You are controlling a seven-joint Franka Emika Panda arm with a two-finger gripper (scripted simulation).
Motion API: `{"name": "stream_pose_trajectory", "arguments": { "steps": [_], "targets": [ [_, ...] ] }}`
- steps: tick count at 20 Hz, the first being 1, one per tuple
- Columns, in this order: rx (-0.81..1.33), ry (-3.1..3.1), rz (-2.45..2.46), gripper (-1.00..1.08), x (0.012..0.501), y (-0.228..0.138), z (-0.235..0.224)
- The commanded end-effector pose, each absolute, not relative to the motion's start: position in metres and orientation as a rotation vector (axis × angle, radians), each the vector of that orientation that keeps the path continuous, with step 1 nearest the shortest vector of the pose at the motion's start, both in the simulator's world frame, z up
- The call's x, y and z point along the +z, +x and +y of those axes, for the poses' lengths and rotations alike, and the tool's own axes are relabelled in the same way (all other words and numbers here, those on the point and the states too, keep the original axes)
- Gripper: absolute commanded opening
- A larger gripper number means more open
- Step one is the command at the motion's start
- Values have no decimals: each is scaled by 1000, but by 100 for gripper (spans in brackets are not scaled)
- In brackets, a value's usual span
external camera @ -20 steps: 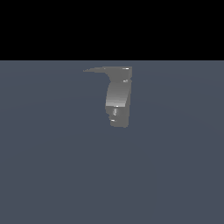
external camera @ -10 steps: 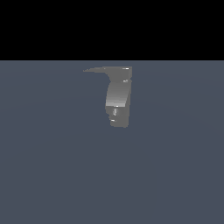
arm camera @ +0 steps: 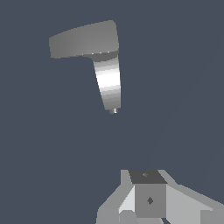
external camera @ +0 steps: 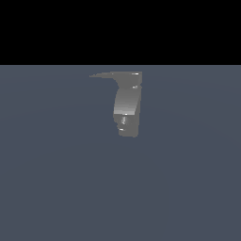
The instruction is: Turn on the faucet by rotating a designated handle.
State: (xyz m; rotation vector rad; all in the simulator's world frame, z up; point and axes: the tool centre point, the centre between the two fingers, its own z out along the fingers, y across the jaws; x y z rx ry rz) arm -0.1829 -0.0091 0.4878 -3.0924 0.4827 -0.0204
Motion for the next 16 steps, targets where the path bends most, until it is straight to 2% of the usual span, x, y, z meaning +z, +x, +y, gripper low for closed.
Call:
{"name": "stream_pose_trajectory", "arguments": {
  "steps": [1, 16],
  "targets": [
    [-22, -3090, 573, -100, 486, -168, -8],
    [-52, -3006, 1095, -100, 459, -76, 0]
  ]
}}
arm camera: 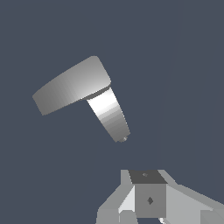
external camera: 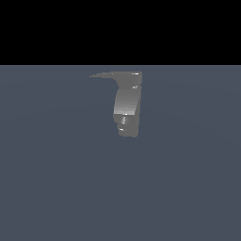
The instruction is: Turn on the faucet by rotating a designated handle.
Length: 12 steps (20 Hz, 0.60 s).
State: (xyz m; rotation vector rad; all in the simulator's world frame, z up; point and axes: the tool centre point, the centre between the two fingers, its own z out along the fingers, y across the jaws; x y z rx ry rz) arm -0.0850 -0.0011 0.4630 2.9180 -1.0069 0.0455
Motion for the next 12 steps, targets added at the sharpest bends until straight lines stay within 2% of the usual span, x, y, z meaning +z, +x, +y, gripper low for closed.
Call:
{"name": "stream_pose_trajectory", "arguments": {
  "steps": [1, 12],
  "targets": [
    [52, 2883, -1085, -100, 457, -69, 1],
    [79, 2725, -1409, -100, 420, -4, 11]
  ]
}}
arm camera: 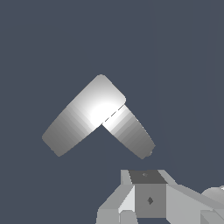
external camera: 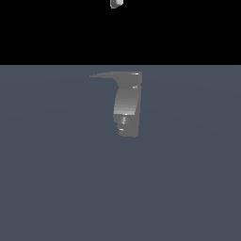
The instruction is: Turn on the faucet by rotating a designated handle.
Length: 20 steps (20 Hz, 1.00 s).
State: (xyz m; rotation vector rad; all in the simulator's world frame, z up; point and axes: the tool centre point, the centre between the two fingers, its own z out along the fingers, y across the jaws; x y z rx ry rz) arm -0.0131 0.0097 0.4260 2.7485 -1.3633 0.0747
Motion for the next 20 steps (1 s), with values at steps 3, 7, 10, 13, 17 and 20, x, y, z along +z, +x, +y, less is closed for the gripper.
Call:
{"name": "stream_pose_trajectory", "arguments": {
  "steps": [3, 7, 10, 13, 17, 20],
  "targets": [
    [85, 2679, -1495, -100, 408, 13, 15],
    [91, 2616, -1609, -100, 391, 35, 19],
    [95, 2566, -1694, -100, 377, 51, 23],
    [97, 2515, -1779, -100, 362, 66, 26],
    [97, 2442, -1892, -100, 341, 85, 31],
    [95, 2385, -1977, -100, 324, 99, 35]
  ]
}}
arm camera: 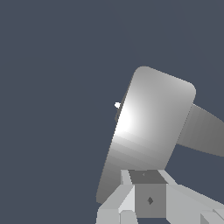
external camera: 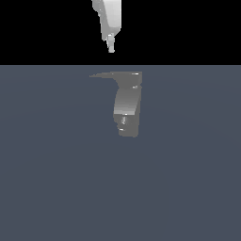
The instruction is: Turn on the faucet by rotating a designated handle.
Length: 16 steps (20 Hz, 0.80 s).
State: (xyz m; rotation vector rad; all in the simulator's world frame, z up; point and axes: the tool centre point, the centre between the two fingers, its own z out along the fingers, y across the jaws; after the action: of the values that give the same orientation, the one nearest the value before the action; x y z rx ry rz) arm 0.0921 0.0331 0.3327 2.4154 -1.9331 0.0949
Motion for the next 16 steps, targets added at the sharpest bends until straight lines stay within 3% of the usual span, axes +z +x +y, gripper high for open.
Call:
{"name": "stream_pose_trajectory", "arguments": {
  "steps": [1, 16],
  "targets": [
    [93, 2365, -2005, -100, 319, 104, 36],
    [71, 2161, -2267, -100, 262, 142, 47]
  ]
}}
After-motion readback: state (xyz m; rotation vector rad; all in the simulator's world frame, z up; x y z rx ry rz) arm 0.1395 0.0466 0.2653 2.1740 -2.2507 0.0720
